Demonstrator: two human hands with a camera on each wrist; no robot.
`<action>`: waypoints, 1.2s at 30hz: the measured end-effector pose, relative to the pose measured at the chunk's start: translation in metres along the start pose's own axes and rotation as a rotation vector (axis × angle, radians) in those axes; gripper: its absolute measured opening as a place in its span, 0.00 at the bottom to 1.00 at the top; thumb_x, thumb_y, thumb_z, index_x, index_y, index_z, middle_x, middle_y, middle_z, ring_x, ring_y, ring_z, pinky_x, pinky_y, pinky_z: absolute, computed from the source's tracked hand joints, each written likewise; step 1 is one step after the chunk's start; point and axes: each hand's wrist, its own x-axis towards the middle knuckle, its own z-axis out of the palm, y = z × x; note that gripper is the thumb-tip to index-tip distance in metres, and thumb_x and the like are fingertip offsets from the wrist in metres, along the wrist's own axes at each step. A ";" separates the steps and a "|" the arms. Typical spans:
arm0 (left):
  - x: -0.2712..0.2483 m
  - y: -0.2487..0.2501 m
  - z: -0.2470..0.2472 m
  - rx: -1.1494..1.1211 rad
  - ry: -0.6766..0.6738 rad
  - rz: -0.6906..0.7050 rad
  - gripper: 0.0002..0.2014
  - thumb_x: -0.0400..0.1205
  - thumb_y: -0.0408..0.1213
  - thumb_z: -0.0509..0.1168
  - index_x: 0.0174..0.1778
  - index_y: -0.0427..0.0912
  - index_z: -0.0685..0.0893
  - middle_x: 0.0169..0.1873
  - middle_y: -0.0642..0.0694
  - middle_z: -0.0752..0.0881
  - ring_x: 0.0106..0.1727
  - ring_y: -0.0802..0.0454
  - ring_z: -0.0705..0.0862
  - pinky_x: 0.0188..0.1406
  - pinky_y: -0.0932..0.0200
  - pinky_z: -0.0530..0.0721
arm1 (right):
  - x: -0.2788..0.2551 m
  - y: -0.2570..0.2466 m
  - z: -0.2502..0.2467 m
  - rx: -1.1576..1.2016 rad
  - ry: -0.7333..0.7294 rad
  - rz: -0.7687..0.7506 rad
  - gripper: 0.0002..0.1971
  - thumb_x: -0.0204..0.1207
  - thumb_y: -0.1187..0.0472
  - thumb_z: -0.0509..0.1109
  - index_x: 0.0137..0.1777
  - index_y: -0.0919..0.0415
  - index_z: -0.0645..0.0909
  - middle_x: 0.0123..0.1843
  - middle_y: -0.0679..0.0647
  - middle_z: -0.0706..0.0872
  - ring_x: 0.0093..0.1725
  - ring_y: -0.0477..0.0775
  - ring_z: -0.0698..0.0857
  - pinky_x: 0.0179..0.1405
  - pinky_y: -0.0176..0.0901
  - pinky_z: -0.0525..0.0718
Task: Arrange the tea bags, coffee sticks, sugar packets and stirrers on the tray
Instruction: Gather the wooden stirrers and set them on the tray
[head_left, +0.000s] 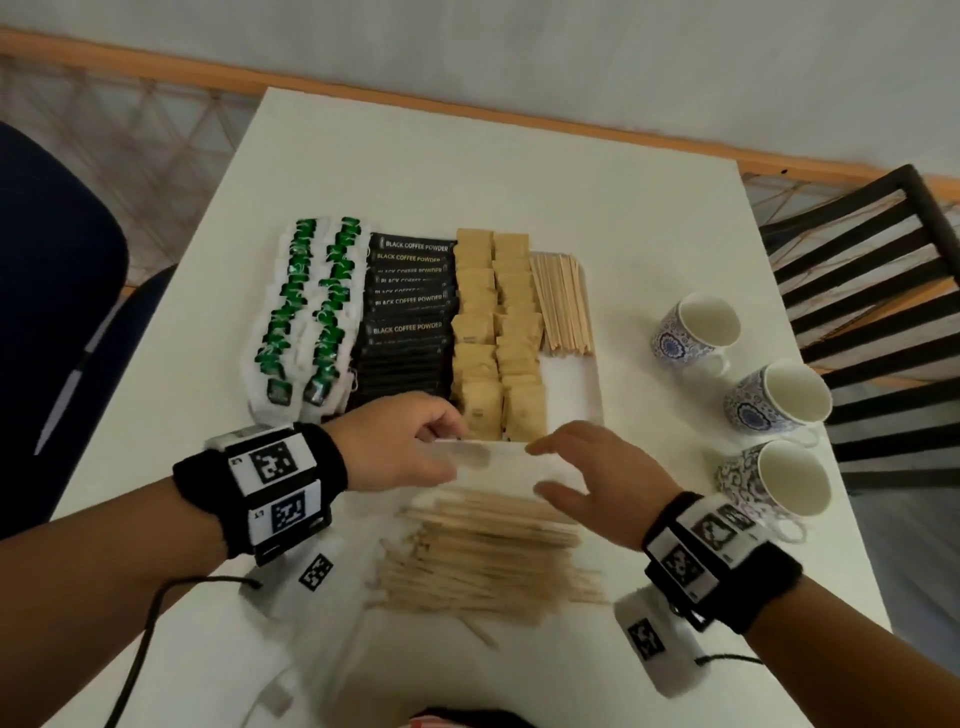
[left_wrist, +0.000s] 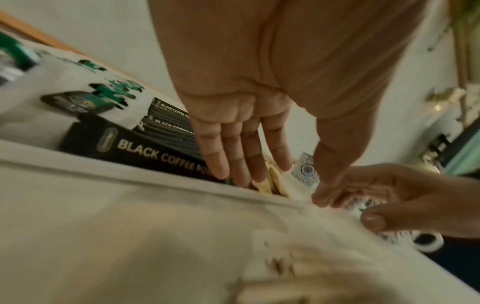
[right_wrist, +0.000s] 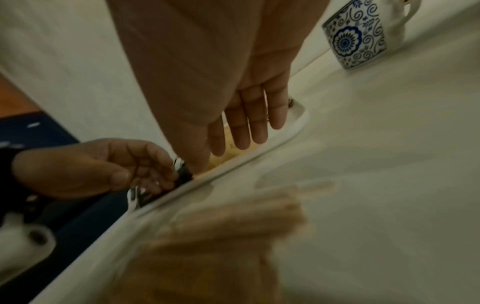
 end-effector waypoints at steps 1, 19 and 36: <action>-0.005 -0.001 0.006 0.071 -0.033 0.030 0.20 0.75 0.49 0.73 0.63 0.57 0.78 0.59 0.58 0.77 0.61 0.60 0.77 0.62 0.62 0.76 | -0.008 -0.003 0.007 -0.017 -0.034 -0.023 0.26 0.75 0.39 0.64 0.72 0.46 0.73 0.67 0.47 0.77 0.67 0.48 0.76 0.66 0.43 0.76; -0.022 -0.010 0.088 0.599 0.131 0.171 0.42 0.71 0.63 0.69 0.77 0.45 0.65 0.73 0.47 0.67 0.72 0.48 0.68 0.72 0.52 0.69 | -0.026 -0.033 0.065 -0.170 -0.023 -0.059 0.44 0.73 0.38 0.68 0.83 0.51 0.52 0.84 0.52 0.56 0.83 0.57 0.53 0.79 0.52 0.54; -0.073 -0.049 0.066 0.229 0.121 -0.289 0.58 0.65 0.43 0.79 0.82 0.54 0.43 0.67 0.47 0.64 0.64 0.48 0.74 0.61 0.53 0.80 | -0.078 0.039 0.041 0.178 0.070 0.279 0.28 0.66 0.65 0.77 0.65 0.48 0.73 0.46 0.40 0.76 0.42 0.38 0.79 0.47 0.37 0.80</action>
